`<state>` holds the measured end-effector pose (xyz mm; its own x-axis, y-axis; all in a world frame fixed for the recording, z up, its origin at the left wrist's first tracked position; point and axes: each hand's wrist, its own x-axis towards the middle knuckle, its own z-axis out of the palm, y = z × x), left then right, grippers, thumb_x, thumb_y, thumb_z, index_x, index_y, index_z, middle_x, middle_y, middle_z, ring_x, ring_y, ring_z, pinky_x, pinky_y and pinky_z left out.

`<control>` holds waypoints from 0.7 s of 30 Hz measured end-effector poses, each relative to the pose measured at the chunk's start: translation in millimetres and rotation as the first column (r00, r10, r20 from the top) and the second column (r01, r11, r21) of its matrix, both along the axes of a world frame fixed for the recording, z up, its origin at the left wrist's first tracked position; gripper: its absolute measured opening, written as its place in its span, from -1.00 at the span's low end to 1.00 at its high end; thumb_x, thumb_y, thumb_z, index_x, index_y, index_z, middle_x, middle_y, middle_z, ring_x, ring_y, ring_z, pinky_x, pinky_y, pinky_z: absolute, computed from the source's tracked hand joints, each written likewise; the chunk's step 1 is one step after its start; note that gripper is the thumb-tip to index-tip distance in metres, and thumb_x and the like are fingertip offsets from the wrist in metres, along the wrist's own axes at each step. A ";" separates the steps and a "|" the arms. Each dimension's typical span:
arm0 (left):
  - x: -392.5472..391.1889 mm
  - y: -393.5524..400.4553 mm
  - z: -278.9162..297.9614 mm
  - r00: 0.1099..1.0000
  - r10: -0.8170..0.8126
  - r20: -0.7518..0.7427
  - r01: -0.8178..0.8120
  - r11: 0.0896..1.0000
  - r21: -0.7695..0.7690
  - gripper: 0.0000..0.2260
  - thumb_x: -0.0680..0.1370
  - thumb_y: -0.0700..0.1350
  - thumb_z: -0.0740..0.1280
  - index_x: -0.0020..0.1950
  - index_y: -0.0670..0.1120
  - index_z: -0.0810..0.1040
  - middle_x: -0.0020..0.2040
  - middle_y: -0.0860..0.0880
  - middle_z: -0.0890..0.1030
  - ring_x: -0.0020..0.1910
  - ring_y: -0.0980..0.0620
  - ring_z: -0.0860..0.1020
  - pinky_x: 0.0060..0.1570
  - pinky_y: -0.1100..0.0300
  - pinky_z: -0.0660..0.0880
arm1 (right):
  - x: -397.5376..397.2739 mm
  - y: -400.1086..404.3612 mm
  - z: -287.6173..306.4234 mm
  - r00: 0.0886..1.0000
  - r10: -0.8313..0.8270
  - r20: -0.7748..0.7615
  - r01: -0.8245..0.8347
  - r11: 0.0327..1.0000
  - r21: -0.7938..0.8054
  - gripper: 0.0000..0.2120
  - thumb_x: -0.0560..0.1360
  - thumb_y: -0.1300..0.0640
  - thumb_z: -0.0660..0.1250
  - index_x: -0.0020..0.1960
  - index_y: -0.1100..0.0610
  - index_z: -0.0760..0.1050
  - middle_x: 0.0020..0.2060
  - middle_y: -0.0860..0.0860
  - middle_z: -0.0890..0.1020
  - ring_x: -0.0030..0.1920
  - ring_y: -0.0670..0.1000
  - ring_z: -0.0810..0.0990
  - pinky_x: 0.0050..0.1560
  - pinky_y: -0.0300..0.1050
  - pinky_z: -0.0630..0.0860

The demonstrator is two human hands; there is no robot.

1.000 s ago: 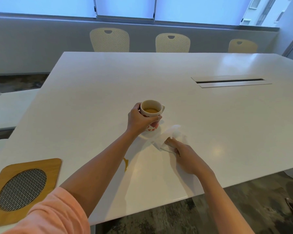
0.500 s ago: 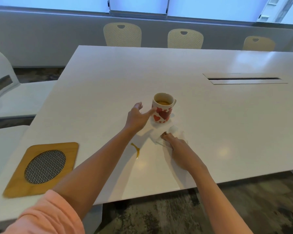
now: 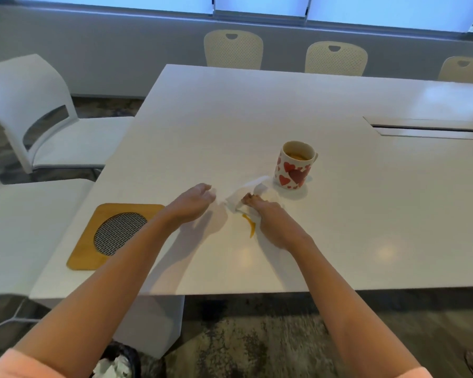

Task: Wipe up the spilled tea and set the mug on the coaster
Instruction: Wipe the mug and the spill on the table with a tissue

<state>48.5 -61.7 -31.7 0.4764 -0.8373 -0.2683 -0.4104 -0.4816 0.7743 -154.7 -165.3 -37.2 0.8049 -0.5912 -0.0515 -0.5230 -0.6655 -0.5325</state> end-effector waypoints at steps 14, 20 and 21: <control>-40.6 17.5 -5.9 0.993 -0.104 0.062 0.102 0.994 0.032 -0.41 0.69 0.17 -0.08 0.63 -0.11 -0.07 0.64 -0.04 -0.14 0.59 0.05 -0.26 0.50 0.08 -0.34 | -14.1 22.8 -0.6 0.995 0.083 -0.057 -0.077 0.992 0.103 -0.42 0.66 0.36 0.13 0.55 -0.14 0.27 0.52 0.04 0.36 0.42 0.19 0.41 0.46 0.07 0.31; -36.6 24.6 -3.0 0.990 -0.137 0.024 0.138 0.990 -0.006 -0.44 0.70 0.15 -0.10 0.63 -0.10 -0.03 0.64 -0.02 -0.10 0.59 0.06 -0.23 0.53 0.06 -0.31 | -36.7 46.7 3.4 0.994 0.107 0.007 -0.106 0.986 0.132 -0.51 0.68 0.33 0.09 0.49 -0.08 0.41 0.47 -0.01 0.44 0.43 0.09 0.41 0.45 -0.10 0.24; -36.5 25.4 -4.2 0.990 -0.138 0.026 0.139 0.990 -0.012 -0.44 0.70 0.15 -0.09 0.63 -0.10 -0.03 0.64 -0.01 -0.10 0.59 0.06 -0.23 0.52 0.07 -0.31 | -40.0 50.5 3.4 0.995 0.103 0.011 -0.104 0.983 0.150 -0.54 0.68 0.30 0.09 0.47 -0.07 0.43 0.46 -0.02 0.45 0.41 0.07 0.42 0.42 -0.16 0.23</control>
